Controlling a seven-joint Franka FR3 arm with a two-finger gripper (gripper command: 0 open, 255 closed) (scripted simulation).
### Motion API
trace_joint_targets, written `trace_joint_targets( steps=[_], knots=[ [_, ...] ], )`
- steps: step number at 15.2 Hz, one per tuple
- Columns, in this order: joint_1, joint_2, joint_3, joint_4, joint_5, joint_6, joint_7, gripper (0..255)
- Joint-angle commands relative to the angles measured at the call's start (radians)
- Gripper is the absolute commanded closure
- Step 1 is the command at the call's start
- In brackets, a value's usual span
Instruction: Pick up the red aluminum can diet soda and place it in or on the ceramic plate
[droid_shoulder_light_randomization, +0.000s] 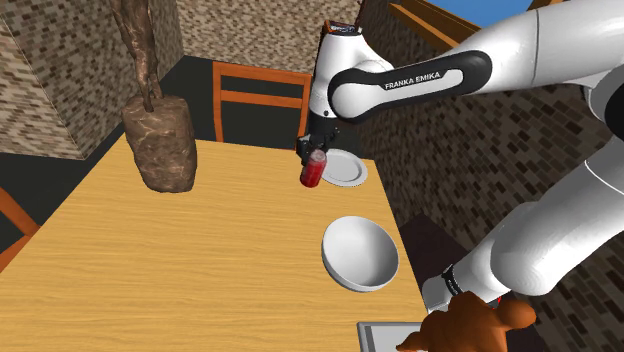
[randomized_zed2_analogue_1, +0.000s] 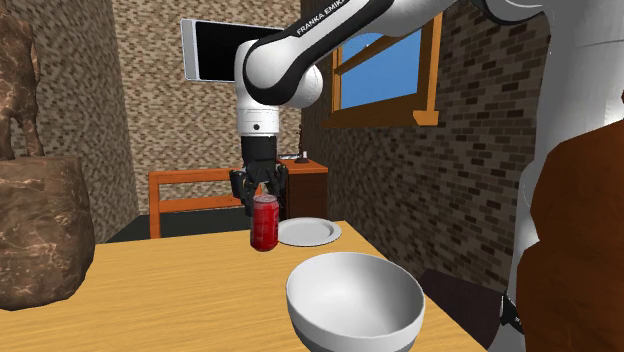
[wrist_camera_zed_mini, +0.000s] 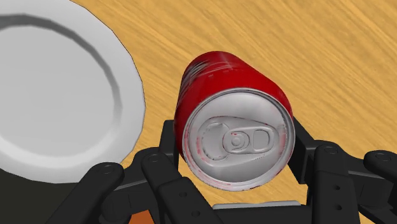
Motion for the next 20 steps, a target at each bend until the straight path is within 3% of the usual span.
trace_joint_targets(
  steps=[1, 9, 20],
  knots=[
    [0.000, -0.012, 0.000, 0.017, 0.003, -0.028, -0.001, 255],
    [-0.001, -0.045, -0.002, 0.083, 0.012, -0.127, -0.007, 255],
    [-0.124, -0.080, -0.146, 0.110, 0.006, -0.189, -0.272, 255]
  ],
)
